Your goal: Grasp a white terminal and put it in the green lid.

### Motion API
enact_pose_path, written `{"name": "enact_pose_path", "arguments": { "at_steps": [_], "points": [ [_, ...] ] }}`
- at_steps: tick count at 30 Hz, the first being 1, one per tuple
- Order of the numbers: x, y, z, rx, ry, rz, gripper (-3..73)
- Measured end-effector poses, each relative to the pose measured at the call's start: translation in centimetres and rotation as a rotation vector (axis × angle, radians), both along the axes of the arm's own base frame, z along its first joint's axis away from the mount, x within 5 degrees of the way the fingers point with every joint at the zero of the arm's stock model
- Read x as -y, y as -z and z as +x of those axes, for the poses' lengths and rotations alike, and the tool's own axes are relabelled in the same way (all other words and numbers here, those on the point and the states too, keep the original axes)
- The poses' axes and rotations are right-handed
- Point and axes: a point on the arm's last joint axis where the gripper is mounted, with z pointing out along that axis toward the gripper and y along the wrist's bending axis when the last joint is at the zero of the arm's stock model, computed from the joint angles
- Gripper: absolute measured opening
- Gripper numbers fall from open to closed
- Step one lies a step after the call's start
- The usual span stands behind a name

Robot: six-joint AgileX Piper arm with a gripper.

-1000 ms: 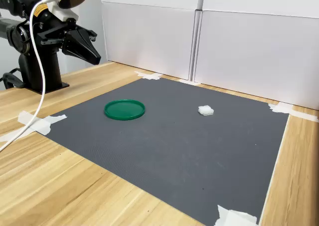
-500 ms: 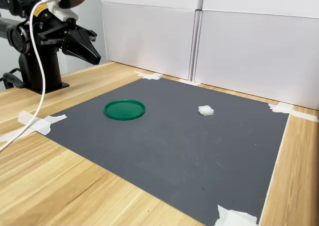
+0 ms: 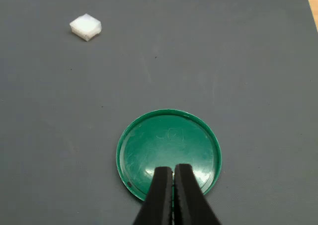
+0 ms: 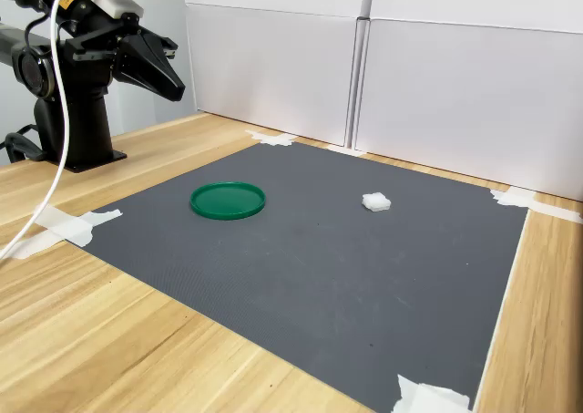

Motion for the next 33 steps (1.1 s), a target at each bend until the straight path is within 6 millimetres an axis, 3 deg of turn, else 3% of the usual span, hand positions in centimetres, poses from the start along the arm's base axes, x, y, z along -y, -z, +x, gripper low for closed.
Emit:
{"name": "enact_pose_path", "arguments": {
  "at_steps": [6,13,26,33],
  "points": [
    [-0.1,-2.5,1.8,-0.067,0.000,-0.003,-2.1],
    [-0.3,-5.0,5.7,-0.170,0.000,-0.009,-2.1],
    [-0.7,-8.9,16.0,-0.265,-0.050,-0.102,-2.1],
    [-1.0,-9.1,20.5,-0.334,-0.134,-0.224,-2.1]
  ]
}}
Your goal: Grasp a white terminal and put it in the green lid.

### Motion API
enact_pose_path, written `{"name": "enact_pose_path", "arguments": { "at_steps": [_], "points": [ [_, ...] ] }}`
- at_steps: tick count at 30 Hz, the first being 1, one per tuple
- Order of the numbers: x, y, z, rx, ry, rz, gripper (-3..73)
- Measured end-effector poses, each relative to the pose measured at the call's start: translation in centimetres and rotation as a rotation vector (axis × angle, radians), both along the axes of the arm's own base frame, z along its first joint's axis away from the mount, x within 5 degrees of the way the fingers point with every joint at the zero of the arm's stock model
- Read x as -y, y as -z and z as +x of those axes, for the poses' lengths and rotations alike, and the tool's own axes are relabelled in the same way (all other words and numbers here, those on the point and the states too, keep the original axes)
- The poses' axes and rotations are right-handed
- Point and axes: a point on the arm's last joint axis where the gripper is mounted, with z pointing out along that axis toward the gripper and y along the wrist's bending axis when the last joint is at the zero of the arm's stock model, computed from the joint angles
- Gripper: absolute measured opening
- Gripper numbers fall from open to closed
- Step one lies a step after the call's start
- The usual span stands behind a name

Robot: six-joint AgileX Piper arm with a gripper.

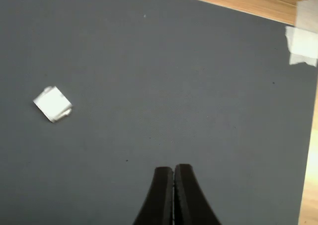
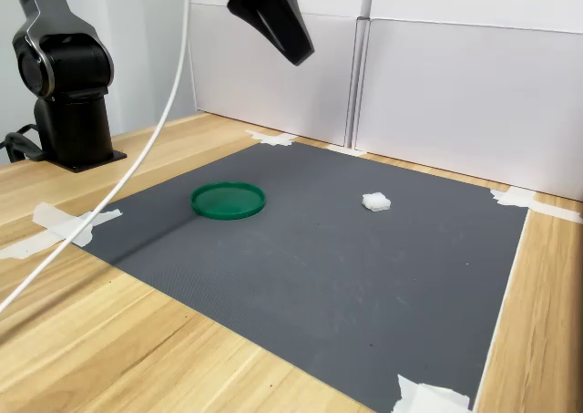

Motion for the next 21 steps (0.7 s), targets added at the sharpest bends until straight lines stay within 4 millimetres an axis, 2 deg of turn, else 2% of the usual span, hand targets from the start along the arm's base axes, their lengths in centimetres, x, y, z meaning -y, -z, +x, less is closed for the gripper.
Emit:
{"name": "enact_pose_path", "arguments": {
  "at_steps": [8,15,18,21],
  "points": [
    [-0.2,1.2,4.3,-0.117,-0.122,-0.130,-2.1],
    [-0.4,0.6,6.3,-0.134,-0.249,-0.223,-2.1],
    [-1.4,0.6,6.8,-0.187,-0.310,-0.248,-2.1],
    [-3.5,1.0,6.9,-0.264,-0.412,-0.292,-2.1]
  ]
}}
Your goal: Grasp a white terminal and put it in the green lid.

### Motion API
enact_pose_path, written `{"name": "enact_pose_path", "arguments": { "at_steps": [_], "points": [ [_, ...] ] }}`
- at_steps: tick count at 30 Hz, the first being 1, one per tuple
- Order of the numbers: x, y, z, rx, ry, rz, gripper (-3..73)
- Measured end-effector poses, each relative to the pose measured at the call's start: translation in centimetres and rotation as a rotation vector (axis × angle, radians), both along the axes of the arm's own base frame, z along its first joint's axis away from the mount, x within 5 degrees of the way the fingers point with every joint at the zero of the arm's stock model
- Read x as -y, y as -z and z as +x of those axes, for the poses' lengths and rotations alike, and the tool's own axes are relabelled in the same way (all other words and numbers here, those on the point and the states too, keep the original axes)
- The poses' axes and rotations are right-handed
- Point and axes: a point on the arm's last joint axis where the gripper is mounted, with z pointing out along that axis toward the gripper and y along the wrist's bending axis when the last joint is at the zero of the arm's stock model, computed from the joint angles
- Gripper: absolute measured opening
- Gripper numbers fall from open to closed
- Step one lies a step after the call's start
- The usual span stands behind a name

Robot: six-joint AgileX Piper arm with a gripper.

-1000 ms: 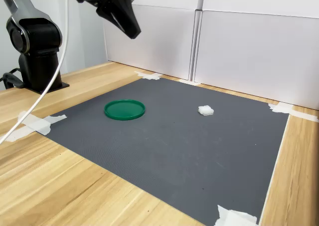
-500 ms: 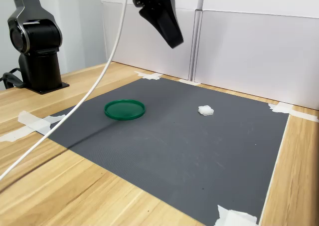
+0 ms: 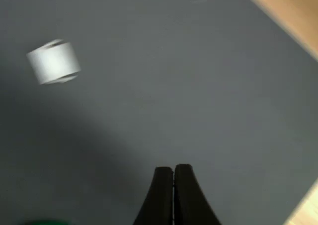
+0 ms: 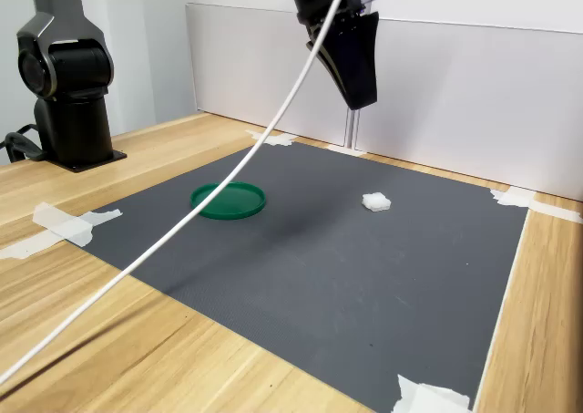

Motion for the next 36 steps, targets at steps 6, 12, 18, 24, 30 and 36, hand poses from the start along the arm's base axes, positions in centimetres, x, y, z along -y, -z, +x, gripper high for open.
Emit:
{"name": "enact_pose_path", "arguments": {
  "at_steps": [6,12,18,24,30,36],
  "points": [
    [-3.4,0.0,-0.1,-0.049,-0.135,-0.081,3.6],
    [-4.9,0.2,-0.1,-0.039,-0.173,-0.098,28.9],
    [-5.1,0.8,0.6,-0.024,-0.129,-0.078,61.0],
    [-5.2,1.3,0.8,-0.037,-0.117,-0.075,70.5],
    [-5.3,3.8,1.3,-0.148,-0.121,-0.105,70.8],
    [-5.6,5.9,2.0,-0.205,-0.155,-0.124,70.8]
  ]
}}
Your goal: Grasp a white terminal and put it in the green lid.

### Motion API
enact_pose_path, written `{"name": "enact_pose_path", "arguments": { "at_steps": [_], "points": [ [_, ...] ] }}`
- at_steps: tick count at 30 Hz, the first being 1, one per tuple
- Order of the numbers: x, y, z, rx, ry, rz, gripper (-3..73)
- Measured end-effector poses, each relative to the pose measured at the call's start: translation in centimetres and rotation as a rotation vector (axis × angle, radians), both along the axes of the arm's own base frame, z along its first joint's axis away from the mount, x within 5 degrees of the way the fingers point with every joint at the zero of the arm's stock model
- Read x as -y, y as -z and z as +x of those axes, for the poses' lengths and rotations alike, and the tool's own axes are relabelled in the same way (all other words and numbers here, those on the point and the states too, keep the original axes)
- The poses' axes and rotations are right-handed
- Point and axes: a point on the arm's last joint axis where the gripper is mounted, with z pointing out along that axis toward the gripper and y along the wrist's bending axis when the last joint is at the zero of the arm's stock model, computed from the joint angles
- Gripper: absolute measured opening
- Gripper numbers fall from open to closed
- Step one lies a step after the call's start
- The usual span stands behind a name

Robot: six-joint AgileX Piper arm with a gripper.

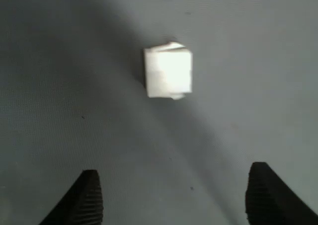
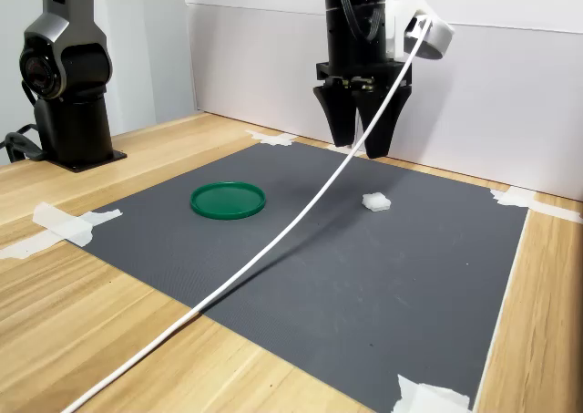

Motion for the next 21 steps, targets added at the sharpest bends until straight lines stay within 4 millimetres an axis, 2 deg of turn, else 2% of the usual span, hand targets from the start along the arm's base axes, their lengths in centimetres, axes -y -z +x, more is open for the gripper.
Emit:
{"name": "enact_pose_path", "arguments": {
  "at_steps": [10,21],
  "points": [
    [-0.4,2.9,1.2,-0.023,-0.025,-0.013,70.8],
    [-1.2,3.6,2.9,-0.021,-0.013,0.022,69.8]
  ]
}}
